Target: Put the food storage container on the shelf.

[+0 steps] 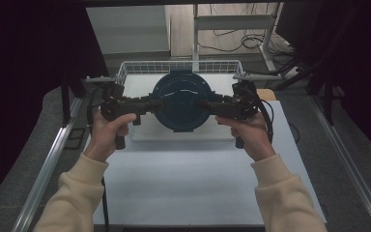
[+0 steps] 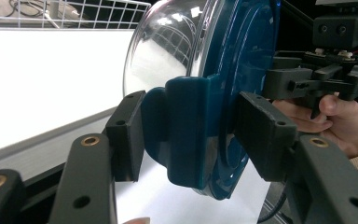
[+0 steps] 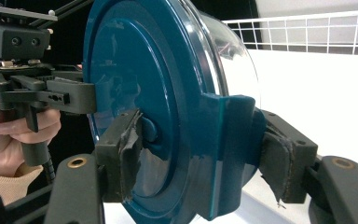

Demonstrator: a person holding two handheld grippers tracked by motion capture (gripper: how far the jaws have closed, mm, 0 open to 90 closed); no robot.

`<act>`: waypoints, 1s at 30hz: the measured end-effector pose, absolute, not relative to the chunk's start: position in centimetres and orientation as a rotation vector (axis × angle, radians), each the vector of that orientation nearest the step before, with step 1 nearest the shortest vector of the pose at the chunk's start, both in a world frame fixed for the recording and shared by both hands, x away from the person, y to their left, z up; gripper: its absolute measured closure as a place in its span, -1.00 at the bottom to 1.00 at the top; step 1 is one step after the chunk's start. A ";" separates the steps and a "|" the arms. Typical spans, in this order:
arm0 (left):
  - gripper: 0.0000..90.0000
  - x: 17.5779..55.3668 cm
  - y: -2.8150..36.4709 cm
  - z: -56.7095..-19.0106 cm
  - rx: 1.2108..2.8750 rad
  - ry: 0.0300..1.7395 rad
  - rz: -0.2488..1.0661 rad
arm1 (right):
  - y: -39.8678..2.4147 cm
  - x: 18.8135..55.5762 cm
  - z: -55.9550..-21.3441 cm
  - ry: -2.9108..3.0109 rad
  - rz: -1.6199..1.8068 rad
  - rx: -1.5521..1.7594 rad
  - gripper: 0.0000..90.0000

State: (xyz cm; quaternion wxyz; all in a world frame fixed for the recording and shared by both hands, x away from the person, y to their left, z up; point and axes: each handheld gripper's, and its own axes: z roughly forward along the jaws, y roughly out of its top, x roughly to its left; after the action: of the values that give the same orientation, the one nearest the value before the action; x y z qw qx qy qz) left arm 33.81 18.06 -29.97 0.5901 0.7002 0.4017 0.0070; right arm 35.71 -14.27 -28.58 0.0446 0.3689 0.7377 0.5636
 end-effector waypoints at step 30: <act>-0.01 43.8 18.9 -30.2 1.623 1.005 -0.072 | -13.4 45.6 -28.2 2.303 1.697 1.241 -0.19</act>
State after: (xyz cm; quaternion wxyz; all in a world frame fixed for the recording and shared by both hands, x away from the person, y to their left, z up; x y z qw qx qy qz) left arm 43.78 18.93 -30.18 0.5775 0.6937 0.4293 -0.0307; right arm 45.56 -13.43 -28.17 0.0116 0.3980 0.7385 0.5441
